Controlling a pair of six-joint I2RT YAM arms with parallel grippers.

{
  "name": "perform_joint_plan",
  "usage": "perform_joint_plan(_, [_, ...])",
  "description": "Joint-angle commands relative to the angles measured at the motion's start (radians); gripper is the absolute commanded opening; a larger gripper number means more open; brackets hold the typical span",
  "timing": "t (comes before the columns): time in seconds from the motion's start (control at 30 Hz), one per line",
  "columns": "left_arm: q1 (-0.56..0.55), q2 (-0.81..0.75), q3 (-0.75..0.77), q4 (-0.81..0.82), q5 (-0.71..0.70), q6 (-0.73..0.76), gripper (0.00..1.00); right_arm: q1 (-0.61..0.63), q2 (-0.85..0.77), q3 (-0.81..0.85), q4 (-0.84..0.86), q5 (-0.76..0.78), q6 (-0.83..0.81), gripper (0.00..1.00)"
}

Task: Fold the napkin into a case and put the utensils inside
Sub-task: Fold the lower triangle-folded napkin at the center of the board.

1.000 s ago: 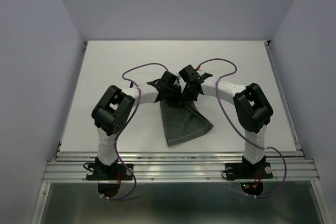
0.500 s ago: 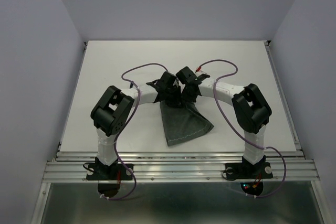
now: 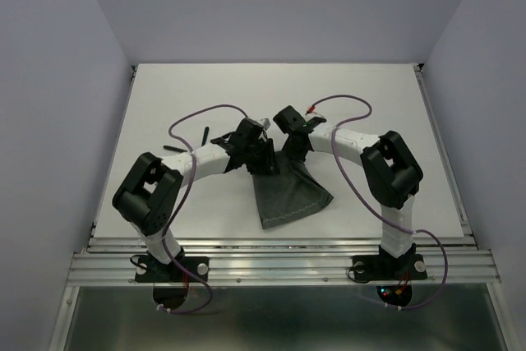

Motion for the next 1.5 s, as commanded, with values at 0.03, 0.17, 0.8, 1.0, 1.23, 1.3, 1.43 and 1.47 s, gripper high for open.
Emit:
perform_joint_plan(0.03, [-0.002,-0.133,-0.094,0.122,0.033,-0.127,0.56,0.006,0.086,0.069,-0.049,0.055,0.032,0.01])
perform_joint_plan(0.17, [-0.02,-0.15,-0.128,0.194,0.034,-0.181,0.65,0.006,0.146,0.138,-0.109,0.045,0.063,0.01])
perform_joint_plan(0.8, [-0.117,0.001,-0.092,0.328,-0.081,-0.323,0.71,0.006,0.105,0.08,-0.062,-0.027,0.083,0.01])
perform_joint_plan(1.0, [-0.123,0.029,-0.083,0.351,-0.111,-0.36,0.68,0.006,0.094,0.081,-0.066,-0.016,0.066,0.01])
perform_joint_plan(1.23, [-0.138,0.017,-0.108,0.417,-0.133,-0.394,0.65,0.006,0.1,0.087,-0.068,-0.017,0.051,0.01])
perform_joint_plan(1.3, [-0.14,0.009,-0.134,0.45,-0.133,-0.402,0.65,0.006,0.1,0.089,-0.068,-0.019,0.046,0.01])
perform_joint_plan(1.43, [-0.14,0.003,-0.14,0.473,-0.142,-0.405,0.7,0.006,0.102,0.095,-0.068,-0.028,0.034,0.01])
perform_joint_plan(1.47, [-0.141,0.0,-0.14,0.484,-0.142,-0.397,0.7,0.006,0.099,0.094,-0.068,-0.028,0.031,0.01])
